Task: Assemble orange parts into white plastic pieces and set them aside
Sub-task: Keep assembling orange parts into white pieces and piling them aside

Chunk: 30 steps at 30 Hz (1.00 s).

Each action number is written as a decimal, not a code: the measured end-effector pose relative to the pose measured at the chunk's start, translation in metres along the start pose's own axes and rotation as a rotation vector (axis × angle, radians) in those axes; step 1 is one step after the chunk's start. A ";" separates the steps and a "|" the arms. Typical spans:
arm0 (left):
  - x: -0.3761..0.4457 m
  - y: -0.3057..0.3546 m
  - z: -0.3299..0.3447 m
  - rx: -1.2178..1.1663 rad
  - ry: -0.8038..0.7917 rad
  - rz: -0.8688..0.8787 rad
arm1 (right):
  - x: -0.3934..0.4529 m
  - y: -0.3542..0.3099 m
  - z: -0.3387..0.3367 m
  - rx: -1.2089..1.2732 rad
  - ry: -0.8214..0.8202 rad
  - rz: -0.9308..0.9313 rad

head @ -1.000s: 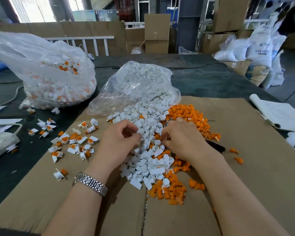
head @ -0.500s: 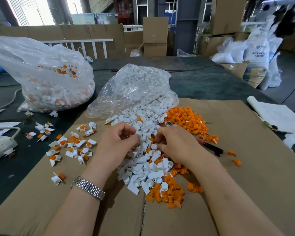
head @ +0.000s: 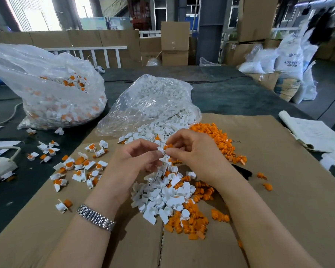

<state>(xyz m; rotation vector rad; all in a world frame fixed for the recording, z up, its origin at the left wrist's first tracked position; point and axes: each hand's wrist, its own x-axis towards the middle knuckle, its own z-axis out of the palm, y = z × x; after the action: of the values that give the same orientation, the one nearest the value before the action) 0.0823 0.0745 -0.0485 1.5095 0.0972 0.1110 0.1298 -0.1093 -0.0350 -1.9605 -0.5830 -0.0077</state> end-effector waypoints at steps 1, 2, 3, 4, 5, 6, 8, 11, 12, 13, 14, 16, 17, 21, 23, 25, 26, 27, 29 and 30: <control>-0.001 0.000 0.000 -0.010 -0.010 0.003 | 0.000 0.000 0.000 0.001 0.000 -0.005; -0.001 0.000 0.000 -0.013 -0.016 0.008 | 0.000 -0.001 0.000 -0.005 -0.005 -0.013; -0.002 0.001 0.000 -0.015 -0.022 0.011 | 0.000 -0.001 0.000 -0.010 -0.010 -0.022; -0.002 0.001 0.000 -0.019 -0.028 0.014 | -0.001 -0.001 -0.001 -0.010 -0.012 -0.028; -0.002 0.002 0.000 -0.024 -0.033 0.016 | -0.001 -0.001 -0.001 0.002 -0.010 -0.030; -0.002 0.002 -0.001 -0.028 -0.037 0.019 | -0.002 -0.001 -0.002 0.024 -0.006 -0.029; -0.003 0.002 0.000 -0.026 -0.048 0.035 | -0.002 -0.002 -0.004 0.060 0.003 -0.021; -0.005 0.002 0.002 -0.033 -0.051 0.068 | -0.001 -0.002 -0.005 0.103 0.023 -0.026; -0.004 0.002 0.003 -0.050 -0.053 0.067 | -0.001 -0.003 -0.005 0.118 0.030 -0.029; -0.004 0.002 0.003 -0.095 -0.064 0.055 | -0.002 -0.004 -0.005 0.127 0.037 -0.036; -0.003 0.002 0.002 -0.172 -0.084 0.033 | -0.002 -0.004 -0.005 0.134 0.042 -0.047; 0.000 0.001 0.001 -0.336 -0.119 -0.016 | -0.002 -0.006 -0.005 0.151 0.042 -0.072; 0.001 0.001 0.000 -0.379 -0.120 -0.030 | -0.002 -0.007 -0.005 0.155 0.040 -0.081; 0.000 -0.001 0.002 -0.233 -0.039 0.049 | -0.001 -0.005 0.000 0.088 0.047 -0.048; -0.001 -0.003 0.005 -0.019 0.040 0.141 | -0.002 -0.005 0.003 0.070 0.048 -0.029; -0.002 -0.005 0.006 0.027 0.059 0.168 | -0.002 -0.005 0.004 0.084 0.054 -0.036; -0.002 -0.005 0.006 -0.011 0.045 0.156 | -0.003 -0.006 0.004 0.097 0.057 -0.044; -0.002 -0.004 0.006 -0.062 0.017 0.134 | -0.003 -0.006 0.003 0.105 0.060 -0.051; -0.004 -0.001 0.008 -0.105 -0.024 0.102 | -0.003 -0.007 0.004 0.083 0.073 -0.058; -0.005 -0.001 0.010 -0.066 -0.004 0.114 | -0.003 -0.007 0.005 0.061 0.081 -0.054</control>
<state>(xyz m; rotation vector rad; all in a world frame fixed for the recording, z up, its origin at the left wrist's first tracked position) 0.0787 0.0639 -0.0491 1.4488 0.0038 0.2009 0.1234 -0.1043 -0.0324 -1.8759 -0.5764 -0.1023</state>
